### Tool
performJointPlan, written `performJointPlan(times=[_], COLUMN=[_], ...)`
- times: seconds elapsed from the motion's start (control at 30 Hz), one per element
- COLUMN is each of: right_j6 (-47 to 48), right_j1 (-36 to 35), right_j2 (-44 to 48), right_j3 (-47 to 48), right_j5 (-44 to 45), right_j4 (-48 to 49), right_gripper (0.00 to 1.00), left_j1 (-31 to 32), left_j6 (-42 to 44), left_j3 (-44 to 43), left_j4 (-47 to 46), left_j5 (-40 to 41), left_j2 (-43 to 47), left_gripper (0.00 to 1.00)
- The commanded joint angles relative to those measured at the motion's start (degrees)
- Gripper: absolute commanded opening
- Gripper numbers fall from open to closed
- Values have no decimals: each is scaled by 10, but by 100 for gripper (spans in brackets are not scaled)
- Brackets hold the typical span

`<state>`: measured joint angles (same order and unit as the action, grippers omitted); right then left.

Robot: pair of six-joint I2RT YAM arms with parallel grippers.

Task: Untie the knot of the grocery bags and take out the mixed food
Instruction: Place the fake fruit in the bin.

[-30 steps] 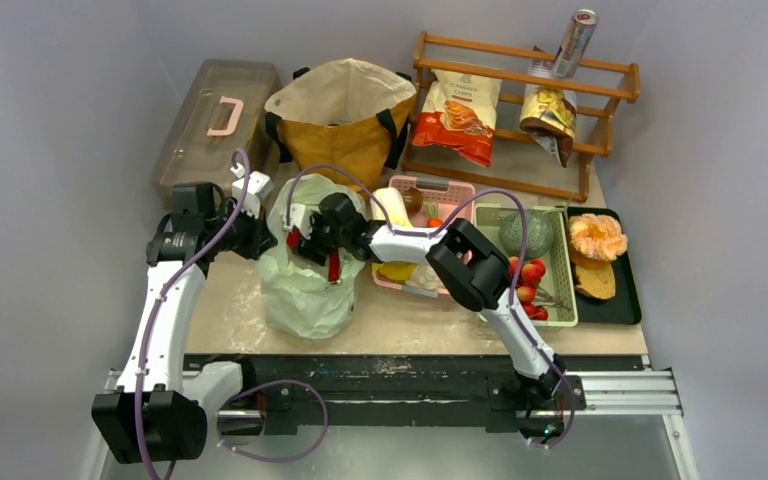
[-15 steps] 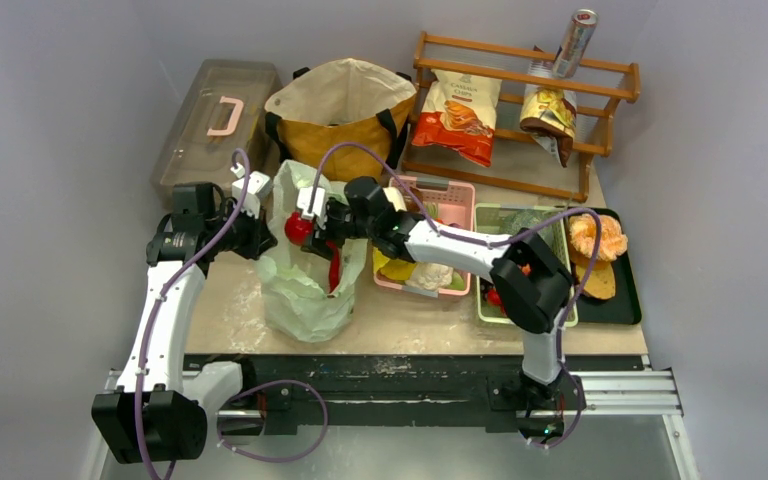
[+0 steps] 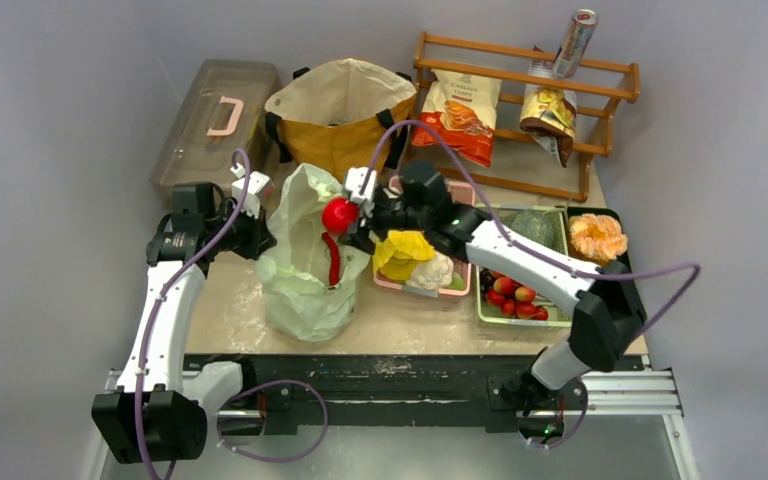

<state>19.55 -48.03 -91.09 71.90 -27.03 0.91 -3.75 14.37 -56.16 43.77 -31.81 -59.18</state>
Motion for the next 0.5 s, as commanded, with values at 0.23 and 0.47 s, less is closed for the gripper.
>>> performJointPlan(times=[0.23, 0.47], right_j6=[72, 169], right_j1=[286, 391], right_j2=[198, 205], right_j3=[-42, -97], right_j5=[93, 175], right_j4=[-289, -363], right_gripper=[40, 41], left_j1=[-6, -6], left_j6=[13, 11], left_j3=[-28, -34], left_j4=[-11, -17], left_j5=[0, -13], left_j2=[4, -16], left_gripper=[0, 0])
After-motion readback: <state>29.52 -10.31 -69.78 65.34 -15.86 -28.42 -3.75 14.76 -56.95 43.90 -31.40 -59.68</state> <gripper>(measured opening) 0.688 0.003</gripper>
